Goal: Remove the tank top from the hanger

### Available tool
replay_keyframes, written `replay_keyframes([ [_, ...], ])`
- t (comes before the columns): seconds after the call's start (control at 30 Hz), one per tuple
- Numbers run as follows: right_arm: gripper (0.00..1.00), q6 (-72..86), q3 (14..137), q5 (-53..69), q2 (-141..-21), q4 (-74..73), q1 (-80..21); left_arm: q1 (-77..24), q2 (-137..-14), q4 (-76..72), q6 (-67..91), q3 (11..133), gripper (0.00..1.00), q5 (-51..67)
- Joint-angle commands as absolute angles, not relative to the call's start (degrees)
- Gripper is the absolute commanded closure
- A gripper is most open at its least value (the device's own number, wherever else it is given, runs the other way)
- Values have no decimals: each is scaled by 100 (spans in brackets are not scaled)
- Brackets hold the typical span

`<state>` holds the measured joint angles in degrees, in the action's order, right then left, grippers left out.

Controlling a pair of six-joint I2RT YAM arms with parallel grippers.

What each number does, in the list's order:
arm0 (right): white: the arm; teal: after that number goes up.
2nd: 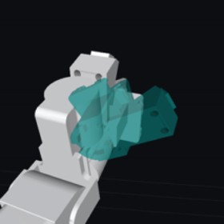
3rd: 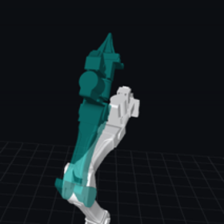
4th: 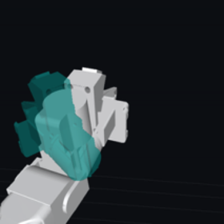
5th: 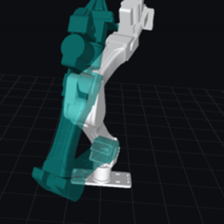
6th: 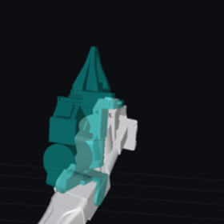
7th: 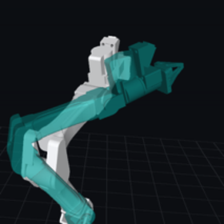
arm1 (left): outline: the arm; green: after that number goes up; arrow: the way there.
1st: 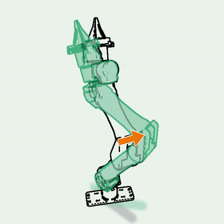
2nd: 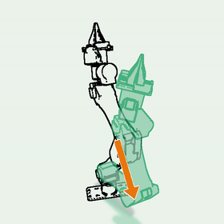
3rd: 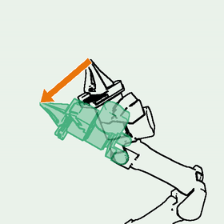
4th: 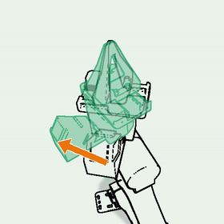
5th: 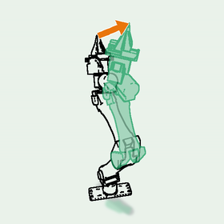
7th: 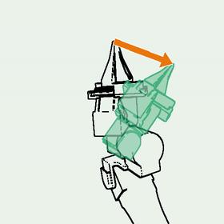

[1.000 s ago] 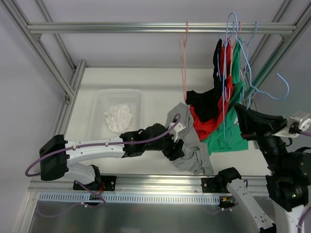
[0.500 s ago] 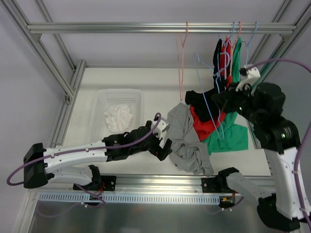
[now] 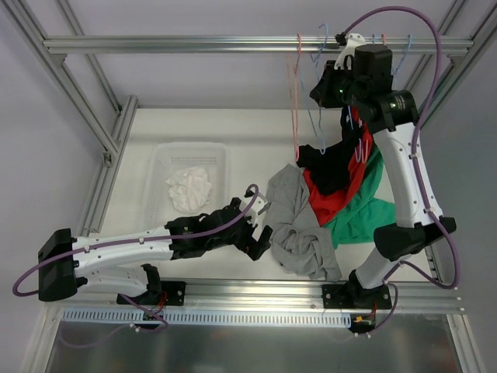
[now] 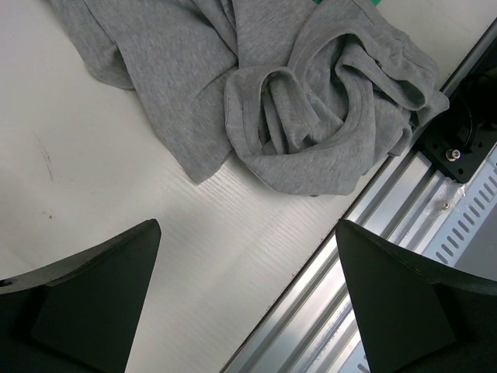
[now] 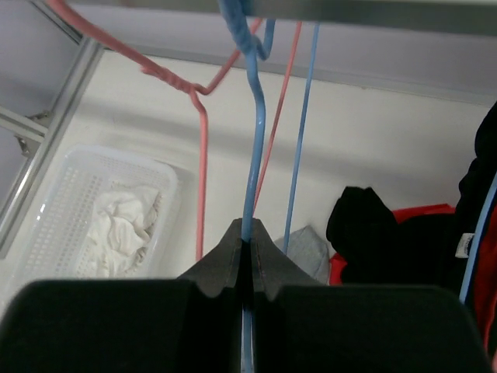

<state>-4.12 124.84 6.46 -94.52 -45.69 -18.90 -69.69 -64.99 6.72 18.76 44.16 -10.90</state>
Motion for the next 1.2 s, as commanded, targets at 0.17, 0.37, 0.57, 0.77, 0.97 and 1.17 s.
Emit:
replay_keyframes([
  [0.17,73,-387,11752,598,-9115,-4606,-1951,-6970,-6916,624,1986,4806,1,-940],
  [0.37,1,-483,11128,466,-8018,-4614,-1925,-6970,-8233,607,1977,5780,1,-809],
  [0.57,1,-659,9997,176,-6120,-4825,-1907,-6970,-9903,606,2057,6827,1,-378],
  [0.77,0,-773,9176,728,-4642,-4816,-1899,-7031,-11380,624,2338,7426,1,-887],
  [0.97,1,-826,9211,1029,-3798,-4887,-1916,-7373,-10918,1027,2715,6954,100,-2062],
  [1.17,1,-870,9106,712,-3498,-4896,-1907,-7436,-8494,1633,2822,6127,100,-3382],
])
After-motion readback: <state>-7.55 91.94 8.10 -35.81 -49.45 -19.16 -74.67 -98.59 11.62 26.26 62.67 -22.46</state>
